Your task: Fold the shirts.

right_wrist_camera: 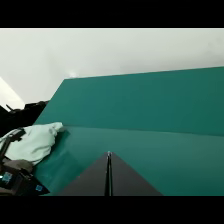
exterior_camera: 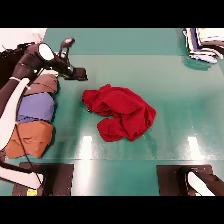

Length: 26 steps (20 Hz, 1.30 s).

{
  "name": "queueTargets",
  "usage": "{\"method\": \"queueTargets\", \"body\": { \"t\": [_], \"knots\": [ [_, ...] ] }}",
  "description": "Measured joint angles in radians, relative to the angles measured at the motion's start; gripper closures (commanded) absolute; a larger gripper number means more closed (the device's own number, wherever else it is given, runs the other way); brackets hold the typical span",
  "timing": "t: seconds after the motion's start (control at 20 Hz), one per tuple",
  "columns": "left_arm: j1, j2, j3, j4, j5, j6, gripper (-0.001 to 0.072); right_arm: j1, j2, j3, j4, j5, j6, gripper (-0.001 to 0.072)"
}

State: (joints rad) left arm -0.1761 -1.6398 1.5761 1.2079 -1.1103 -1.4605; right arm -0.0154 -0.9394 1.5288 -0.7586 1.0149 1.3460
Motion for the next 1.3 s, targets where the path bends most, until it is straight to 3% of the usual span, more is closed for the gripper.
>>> {"method": "queueTargets", "body": {
  "t": [0.4,0.5,0.75,0.8,0.85,0.9,1.0,1.05,1.3],
  "knots": [
    [0.040,-0.169,-0.005,-0.116,-0.061,0.053,0.0178,-0.035,0.000,-0.060,-0.002,0.068,0.008,0.0695],
    [0.042,-0.180,-0.009,-0.130,-0.066,0.061,0.0664,-0.036,0.000,-0.108,-0.005,0.073,0.014,0.0696],
    [0.043,-0.172,0.031,-0.135,-0.075,0.071,0.0683,-0.038,0.000,-0.265,-0.138,0.140,0.085,0.0695],
    [0.043,-0.160,0.052,-0.126,-0.074,0.071,0.0682,-0.038,0.000,-0.311,-0.180,0.163,0.111,0.0643],
    [0.043,-0.144,0.079,-0.115,-0.071,0.072,0.0683,-0.038,0.000,-0.360,-0.213,0.183,0.135,0.0383],
    [0.043,-0.128,0.106,-0.107,-0.066,0.073,0.0682,-0.038,-0.001,-0.419,-0.237,0.193,0.159,0.0231],
    [0.043,-0.101,0.161,-0.094,-0.061,0.074,0.0682,-0.034,-0.018,-0.537,-0.255,0.200,0.191,0.0240],
    [0.043,-0.092,0.184,-0.092,-0.058,0.074,0.0682,-0.025,-0.037,-0.598,-0.253,0.189,0.200,0.0277],
    [0.043,-0.075,0.242,-0.091,-0.061,0.072,0.0682,0.098,-0.206,-0.765,-0.153,0.035,0.202,0.0277]
  ]
}}
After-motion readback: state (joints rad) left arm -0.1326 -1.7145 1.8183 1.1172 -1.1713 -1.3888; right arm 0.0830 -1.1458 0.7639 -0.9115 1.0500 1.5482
